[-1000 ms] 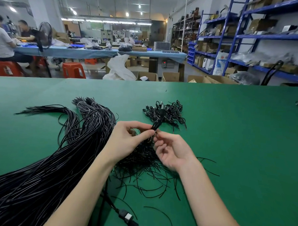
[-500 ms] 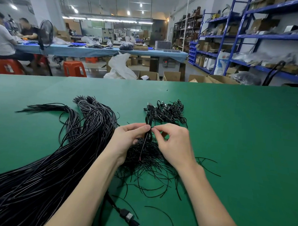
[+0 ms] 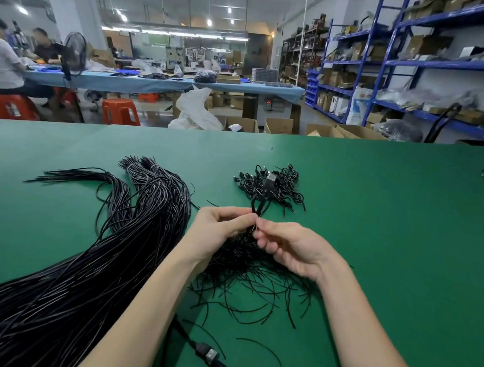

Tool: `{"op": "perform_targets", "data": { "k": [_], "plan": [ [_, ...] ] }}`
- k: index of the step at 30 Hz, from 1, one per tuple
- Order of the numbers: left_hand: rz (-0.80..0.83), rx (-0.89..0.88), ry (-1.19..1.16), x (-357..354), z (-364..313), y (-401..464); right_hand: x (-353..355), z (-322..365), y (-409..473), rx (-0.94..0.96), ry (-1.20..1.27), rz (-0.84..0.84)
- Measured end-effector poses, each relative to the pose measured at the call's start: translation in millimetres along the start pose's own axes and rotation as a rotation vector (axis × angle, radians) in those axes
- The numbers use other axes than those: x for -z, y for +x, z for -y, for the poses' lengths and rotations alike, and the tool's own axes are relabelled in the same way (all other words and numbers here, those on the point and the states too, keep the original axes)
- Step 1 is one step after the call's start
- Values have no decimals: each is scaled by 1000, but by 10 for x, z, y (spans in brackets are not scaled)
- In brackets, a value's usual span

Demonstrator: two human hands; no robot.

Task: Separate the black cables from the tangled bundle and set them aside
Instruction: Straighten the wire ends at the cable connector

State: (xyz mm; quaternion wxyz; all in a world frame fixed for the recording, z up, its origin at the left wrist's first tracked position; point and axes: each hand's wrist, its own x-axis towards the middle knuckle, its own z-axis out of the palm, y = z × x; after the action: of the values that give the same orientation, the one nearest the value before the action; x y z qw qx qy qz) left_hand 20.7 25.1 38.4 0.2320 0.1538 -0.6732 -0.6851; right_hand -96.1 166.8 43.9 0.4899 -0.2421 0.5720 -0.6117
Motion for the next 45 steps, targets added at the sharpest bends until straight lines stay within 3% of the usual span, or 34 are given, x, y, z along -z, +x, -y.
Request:
{"op": "perform_targets", "data": {
  "k": [3, 10, 14, 18, 28, 33, 45],
  "plan": [
    [17, 41, -78, 45, 14, 19, 19, 17, 28, 40, -163, -75],
    [33, 103, -182, 16, 66, 32, -3, -44, 74, 111, -18, -48],
    [-70, 150, -261, -29, 105, 51, -36, -96, 130, 201, -71, -156],
    [-136, 165, -332, -35, 128, 76, -52, -137, 179, 259, 18, -133],
    [-104, 123, -98, 44, 162, 77, -91, -189, 217, 310, -44, -327],
    [-180, 110, -57, 142, 182, 91, -16, -126, 270, 334, -56, -433],
    [-153, 155, -85, 251, 189, 103, 372, 392, 1288, 429, -605, -850]
  ]
}}
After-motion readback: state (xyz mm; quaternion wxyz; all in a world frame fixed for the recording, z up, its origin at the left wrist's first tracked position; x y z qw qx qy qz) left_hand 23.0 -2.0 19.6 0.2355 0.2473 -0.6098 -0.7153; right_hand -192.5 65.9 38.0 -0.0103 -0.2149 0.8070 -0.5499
